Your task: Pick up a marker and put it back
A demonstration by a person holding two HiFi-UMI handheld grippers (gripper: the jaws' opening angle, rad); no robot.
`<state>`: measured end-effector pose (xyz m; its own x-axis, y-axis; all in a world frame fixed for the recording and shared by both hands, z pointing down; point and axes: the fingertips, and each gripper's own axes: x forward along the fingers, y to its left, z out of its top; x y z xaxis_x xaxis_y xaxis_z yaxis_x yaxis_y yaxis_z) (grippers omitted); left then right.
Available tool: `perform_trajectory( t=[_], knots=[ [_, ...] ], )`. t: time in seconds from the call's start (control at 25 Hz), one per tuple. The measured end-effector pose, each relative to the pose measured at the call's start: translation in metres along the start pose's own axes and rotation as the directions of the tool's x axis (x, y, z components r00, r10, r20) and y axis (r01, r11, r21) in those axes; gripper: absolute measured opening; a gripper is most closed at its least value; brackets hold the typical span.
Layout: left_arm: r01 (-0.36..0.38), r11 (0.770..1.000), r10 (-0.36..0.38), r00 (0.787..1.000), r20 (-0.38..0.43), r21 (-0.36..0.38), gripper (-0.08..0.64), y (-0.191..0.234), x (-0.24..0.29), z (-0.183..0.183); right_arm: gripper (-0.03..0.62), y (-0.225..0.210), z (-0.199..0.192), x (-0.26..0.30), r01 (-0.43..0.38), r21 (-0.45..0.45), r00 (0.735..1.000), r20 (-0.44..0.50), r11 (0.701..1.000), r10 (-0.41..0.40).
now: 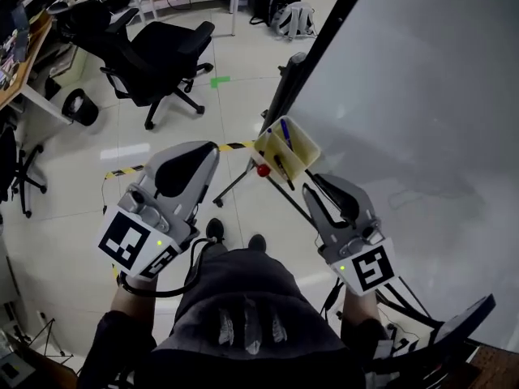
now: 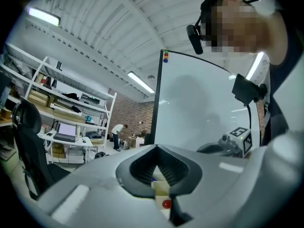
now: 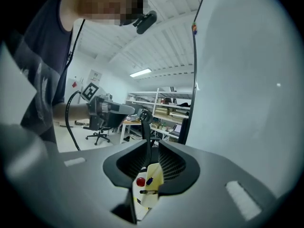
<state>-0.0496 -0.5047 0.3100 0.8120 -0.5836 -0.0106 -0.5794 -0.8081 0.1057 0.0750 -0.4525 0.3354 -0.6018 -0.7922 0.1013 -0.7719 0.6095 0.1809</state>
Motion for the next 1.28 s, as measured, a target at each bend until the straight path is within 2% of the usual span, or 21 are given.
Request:
perform_trajectory(
  t=[0.24,0.32,0.4,0.56,0.76,0.88,0.96,1.28],
  knots=[
    [0.014,0.999,-0.015,0.999,-0.029,-0.039,0.006,0.002,0.011,-0.017,0.138,0.012,-0.044,0.008,-0.033,-0.028,0.998,-0.053,0.999,0.031],
    [0.013,0.999,-0.015,0.999,-0.051,-0.041,0.006,0.001,0.009,-0.023,0.152,0.015,-0.072,0.008,-0.055,-0.081,0.99,-0.133,0.995,0.044],
    [0.004,0.999,-0.007,0.998,-0.064,-0.039,0.006,0.001,0.006,-0.027,0.156,0.016,-0.103,0.007,-0.088,-0.144,0.971,-0.233,0.986,0.053],
    [-0.035,0.998,0.032,0.997,-0.07,-0.042,0.006,0.001,0.002,-0.029,0.158,0.014,-0.132,0.014,-0.076,-0.141,0.967,-0.251,0.987,0.038],
    [-0.075,0.997,0.073,0.995,-0.073,-0.031,0.006,0.0,-0.002,-0.029,0.155,0.015,-0.133,0.027,-0.087,-0.165,0.976,-0.213,0.982,0.051],
    [-0.087,0.996,0.084,0.992,-0.097,-0.023,0.006,-0.001,-0.007,-0.035,0.108,0.014,-0.133,0.03,-0.09,-0.193,0.973,-0.225,0.977,0.045],
    [-0.098,0.995,0.095,0.99,-0.103,-0.024,0.006,0.0,-0.01,-0.036,0.037,0.012,-0.134,0.032,-0.081,-0.207,0.974,-0.226,0.975,0.033],
    [-0.117,0.993,0.114,0.989,-0.098,-0.026,0.006,0.006,-0.009,-0.035,0.041,0.007,-0.116,0.041,-0.08,-0.195,0.98,-0.196,0.978,0.041]
  ],
)
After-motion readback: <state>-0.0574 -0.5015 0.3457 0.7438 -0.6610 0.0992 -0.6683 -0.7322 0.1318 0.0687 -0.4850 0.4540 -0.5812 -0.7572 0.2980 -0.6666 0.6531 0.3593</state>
